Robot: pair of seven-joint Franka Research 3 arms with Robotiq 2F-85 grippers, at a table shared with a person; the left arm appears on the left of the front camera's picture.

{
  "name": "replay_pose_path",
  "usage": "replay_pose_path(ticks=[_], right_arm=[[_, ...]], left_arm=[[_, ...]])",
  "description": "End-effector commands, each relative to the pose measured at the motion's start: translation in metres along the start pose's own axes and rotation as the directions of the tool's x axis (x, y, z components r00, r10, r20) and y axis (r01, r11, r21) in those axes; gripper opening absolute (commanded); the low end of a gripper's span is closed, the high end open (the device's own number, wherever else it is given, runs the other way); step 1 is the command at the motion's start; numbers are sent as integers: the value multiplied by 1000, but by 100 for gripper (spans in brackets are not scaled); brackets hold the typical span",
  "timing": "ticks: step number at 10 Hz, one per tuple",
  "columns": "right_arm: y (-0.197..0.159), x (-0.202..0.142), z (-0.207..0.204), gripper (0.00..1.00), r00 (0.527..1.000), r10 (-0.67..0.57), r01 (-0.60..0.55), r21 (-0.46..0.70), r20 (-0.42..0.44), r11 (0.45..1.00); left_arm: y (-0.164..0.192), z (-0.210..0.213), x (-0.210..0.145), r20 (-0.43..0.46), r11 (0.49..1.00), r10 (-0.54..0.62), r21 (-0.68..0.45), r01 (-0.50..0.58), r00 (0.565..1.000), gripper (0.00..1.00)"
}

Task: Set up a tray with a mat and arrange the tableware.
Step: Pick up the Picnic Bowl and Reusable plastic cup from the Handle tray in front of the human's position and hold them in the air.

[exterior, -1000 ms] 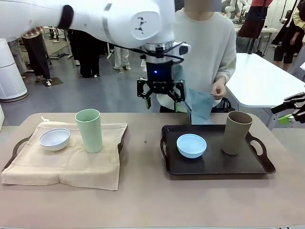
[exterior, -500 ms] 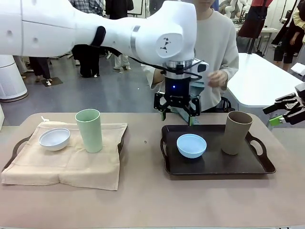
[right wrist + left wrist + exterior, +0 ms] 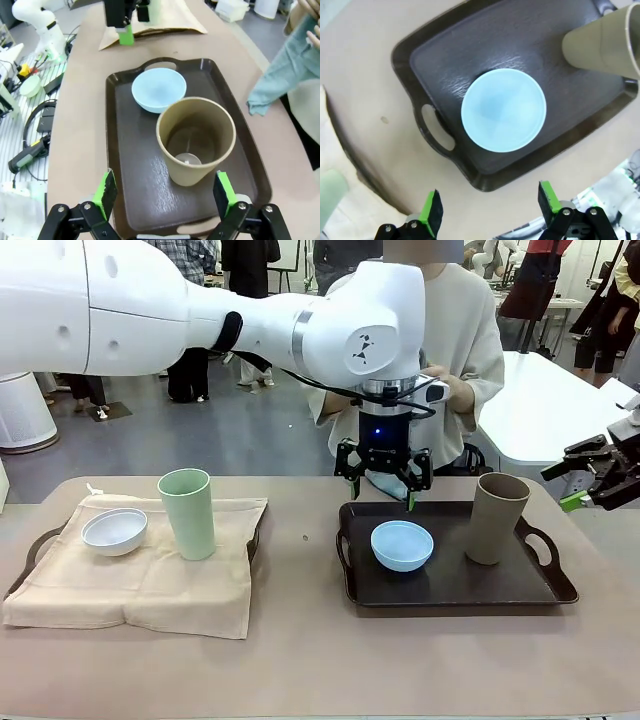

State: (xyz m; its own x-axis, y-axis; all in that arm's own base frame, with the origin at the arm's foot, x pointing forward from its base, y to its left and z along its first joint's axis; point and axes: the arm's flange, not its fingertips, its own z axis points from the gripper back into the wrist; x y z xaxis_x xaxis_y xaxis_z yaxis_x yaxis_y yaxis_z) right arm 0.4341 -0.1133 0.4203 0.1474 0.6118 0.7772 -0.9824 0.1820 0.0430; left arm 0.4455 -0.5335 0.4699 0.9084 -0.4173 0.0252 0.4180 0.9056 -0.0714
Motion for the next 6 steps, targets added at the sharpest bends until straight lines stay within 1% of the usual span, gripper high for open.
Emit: replay_pose_path(ticks=[1,3,4,5,6], right_arm=[[4,4,1,100,1000,30,-30,7,8,1000],[4,4,1,100,1000,30,-30,7,8,1000],[0,0,0,100,1000,4,-4,0,1,1000],[-13,-9,-12,100,996,84,-84,42,-1,996],[-30,-23,-17,100,997,80,-81,27,20,996]], left_arm=[[2,-5,1,-8,1000,6,12,-6,1000,100],[2,-5,1,-8,1000,6,12,-6,1000,100],[1,-2,1,-1,1000,2,4,-2,1000,100],[9,-3,9,54,1000,26,6,-26,998,100],[13,-11,15,75,998,55,19,-56,996,100]])
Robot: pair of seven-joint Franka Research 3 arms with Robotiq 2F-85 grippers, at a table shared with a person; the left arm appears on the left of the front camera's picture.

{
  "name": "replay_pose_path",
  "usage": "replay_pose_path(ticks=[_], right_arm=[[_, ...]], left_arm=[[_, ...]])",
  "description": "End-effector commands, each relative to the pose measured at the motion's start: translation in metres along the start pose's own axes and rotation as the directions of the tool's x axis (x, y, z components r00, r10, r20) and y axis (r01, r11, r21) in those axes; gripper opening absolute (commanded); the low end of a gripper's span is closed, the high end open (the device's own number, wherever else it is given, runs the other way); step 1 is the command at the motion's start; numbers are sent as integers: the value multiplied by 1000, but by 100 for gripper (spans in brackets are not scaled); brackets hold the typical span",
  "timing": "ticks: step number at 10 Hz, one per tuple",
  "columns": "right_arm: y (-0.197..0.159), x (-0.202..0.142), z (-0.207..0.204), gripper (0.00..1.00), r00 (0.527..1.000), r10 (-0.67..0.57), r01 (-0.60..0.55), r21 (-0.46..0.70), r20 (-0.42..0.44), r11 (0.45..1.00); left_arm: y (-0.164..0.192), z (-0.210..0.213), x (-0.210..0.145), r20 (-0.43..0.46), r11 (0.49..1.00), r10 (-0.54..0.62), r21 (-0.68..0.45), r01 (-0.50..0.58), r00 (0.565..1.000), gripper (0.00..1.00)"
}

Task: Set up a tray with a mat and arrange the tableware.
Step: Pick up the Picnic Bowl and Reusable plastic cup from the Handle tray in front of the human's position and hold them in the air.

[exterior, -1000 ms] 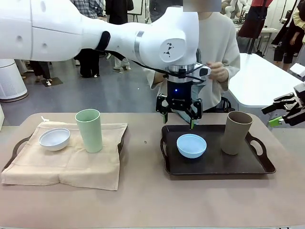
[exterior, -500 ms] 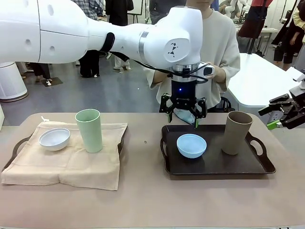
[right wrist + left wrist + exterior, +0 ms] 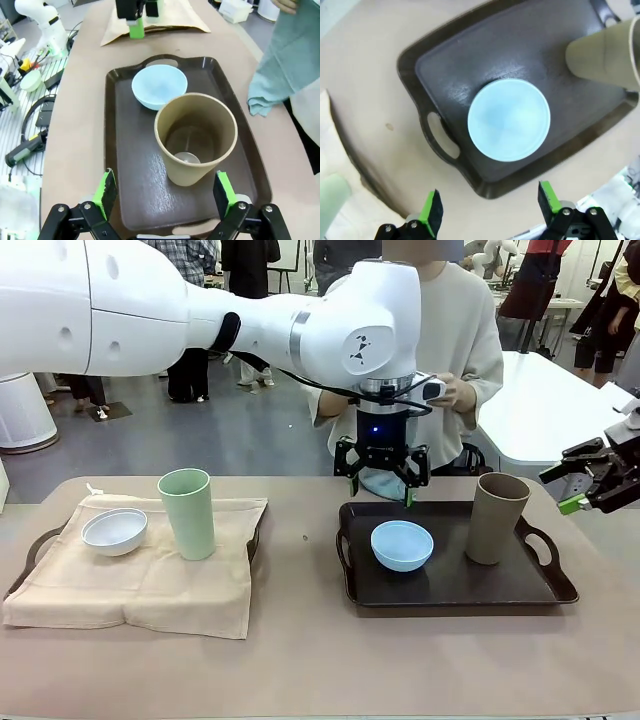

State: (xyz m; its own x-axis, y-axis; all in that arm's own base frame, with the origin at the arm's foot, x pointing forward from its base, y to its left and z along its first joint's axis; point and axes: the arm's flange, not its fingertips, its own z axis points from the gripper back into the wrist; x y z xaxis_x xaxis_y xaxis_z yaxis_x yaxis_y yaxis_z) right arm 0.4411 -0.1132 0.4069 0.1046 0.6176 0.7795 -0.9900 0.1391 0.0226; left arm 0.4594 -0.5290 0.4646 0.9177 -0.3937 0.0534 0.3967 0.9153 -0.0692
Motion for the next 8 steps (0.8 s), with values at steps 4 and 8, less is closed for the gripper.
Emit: replay_pose_path(ticks=[4,8], right_arm=[[-44,-43,-14,100,995,38,-39,9,91,999],[-45,-47,-35,100,992,13,-22,69,123,997]], left_arm=[[3,-23,4,65,997,71,37,-73,995,100],[-3,-55,0,72,989,120,79,-125,990,100]])
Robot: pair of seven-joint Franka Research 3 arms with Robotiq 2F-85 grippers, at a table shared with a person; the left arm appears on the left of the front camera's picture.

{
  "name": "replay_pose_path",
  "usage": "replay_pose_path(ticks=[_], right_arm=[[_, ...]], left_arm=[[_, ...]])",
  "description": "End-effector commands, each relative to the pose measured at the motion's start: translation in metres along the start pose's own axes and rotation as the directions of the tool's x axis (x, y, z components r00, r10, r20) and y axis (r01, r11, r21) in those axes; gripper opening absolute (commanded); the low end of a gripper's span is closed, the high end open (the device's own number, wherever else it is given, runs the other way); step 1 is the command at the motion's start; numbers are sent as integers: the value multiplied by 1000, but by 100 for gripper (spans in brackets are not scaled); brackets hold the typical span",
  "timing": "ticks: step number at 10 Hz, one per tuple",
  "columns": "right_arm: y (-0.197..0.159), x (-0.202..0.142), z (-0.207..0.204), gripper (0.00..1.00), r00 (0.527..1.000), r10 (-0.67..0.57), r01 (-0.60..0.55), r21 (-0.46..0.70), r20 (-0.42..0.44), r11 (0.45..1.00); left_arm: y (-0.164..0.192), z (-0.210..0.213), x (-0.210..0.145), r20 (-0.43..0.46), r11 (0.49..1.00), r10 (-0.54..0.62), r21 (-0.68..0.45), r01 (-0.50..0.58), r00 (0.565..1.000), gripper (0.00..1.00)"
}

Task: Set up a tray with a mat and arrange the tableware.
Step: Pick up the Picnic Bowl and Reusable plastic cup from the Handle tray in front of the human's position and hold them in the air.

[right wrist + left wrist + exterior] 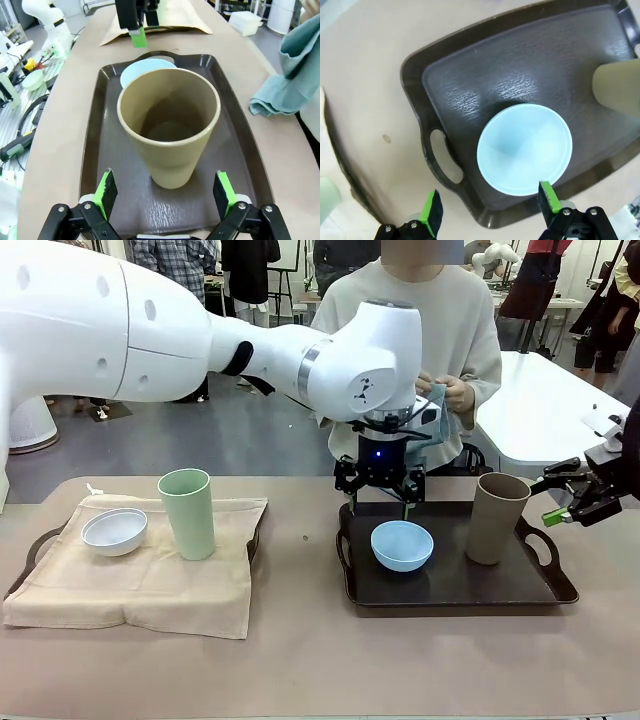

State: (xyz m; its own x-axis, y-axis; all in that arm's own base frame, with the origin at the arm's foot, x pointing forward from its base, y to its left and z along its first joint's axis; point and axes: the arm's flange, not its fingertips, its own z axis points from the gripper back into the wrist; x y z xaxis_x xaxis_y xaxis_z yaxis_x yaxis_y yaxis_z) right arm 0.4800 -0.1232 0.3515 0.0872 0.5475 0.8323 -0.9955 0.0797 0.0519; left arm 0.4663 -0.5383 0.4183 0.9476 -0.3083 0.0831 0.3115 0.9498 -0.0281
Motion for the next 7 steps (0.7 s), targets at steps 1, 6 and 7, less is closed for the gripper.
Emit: replay_pose_path(ticks=[1,6,7], right_arm=[[-6,-3,-10,100,999,0,0,10,32,1000],[-16,-17,-33,100,999,-31,31,-20,39,999],[-19,-17,-38,100,999,-25,25,-20,32,999]], left_arm=[[2,-8,-7,37,999,31,29,-32,999,100],[2,-16,-16,38,1000,-9,21,8,999,100],[1,-18,-17,32,1000,-24,17,24,999,100]])
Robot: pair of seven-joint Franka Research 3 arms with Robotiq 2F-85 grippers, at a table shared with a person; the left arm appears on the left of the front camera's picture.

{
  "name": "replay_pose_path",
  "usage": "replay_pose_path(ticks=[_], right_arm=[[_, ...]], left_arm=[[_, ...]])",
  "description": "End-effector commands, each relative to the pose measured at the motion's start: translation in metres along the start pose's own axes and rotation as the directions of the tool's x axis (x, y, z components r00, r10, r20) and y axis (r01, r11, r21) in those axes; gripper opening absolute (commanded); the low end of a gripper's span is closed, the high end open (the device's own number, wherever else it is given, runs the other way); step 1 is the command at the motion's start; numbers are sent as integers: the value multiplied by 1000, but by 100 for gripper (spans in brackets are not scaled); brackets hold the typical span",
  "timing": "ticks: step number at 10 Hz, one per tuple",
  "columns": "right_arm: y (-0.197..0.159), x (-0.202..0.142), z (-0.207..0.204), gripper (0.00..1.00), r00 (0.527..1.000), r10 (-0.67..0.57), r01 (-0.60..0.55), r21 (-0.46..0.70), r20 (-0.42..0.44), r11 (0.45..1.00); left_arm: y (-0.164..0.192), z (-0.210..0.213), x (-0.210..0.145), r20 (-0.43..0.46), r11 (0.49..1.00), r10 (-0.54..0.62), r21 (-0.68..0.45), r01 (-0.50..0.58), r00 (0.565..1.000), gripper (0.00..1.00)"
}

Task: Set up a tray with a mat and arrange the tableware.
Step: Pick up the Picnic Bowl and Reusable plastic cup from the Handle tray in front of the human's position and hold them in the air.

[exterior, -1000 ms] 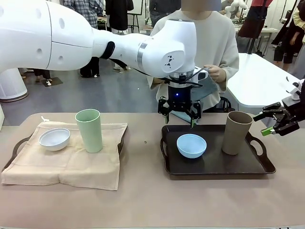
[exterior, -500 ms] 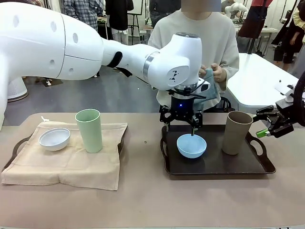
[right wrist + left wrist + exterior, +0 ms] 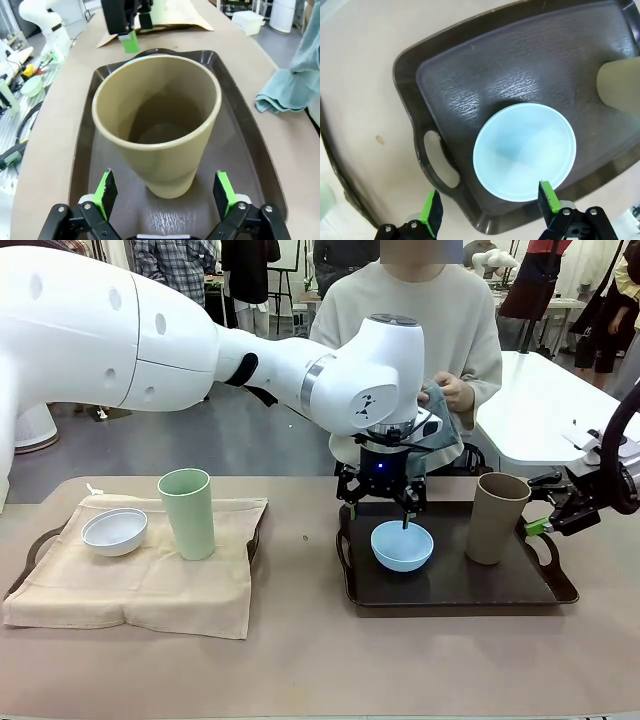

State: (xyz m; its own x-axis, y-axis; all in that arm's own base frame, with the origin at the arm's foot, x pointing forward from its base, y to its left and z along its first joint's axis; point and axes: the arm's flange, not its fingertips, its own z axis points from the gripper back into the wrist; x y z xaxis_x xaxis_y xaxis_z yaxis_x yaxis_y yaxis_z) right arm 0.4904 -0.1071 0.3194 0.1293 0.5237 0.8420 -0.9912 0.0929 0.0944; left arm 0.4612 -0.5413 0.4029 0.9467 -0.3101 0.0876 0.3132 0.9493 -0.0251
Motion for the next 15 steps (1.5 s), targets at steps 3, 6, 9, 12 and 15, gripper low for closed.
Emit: replay_pose_path(ticks=[3,6,9,12,15], right_arm=[[-10,1,-20,100,1000,31,-31,-14,1,999],[-11,0,-32,100,999,34,-34,6,-3,999],[-14,-4,-44,100,999,24,-23,24,-28,999],[-16,-6,-57,100,999,18,-17,39,-44,999],[-18,-7,-61,100,998,1,1,24,-68,1000]], left_arm=[[5,-8,-12,34,999,-35,12,34,999,100],[10,-17,-8,20,1000,-20,8,20,1000,100],[14,-27,-3,20,1000,-8,4,8,1000,100],[20,-39,2,11,1000,3,-16,-3,1000,100],[24,-53,6,-9,998,51,-20,-52,999,100]])
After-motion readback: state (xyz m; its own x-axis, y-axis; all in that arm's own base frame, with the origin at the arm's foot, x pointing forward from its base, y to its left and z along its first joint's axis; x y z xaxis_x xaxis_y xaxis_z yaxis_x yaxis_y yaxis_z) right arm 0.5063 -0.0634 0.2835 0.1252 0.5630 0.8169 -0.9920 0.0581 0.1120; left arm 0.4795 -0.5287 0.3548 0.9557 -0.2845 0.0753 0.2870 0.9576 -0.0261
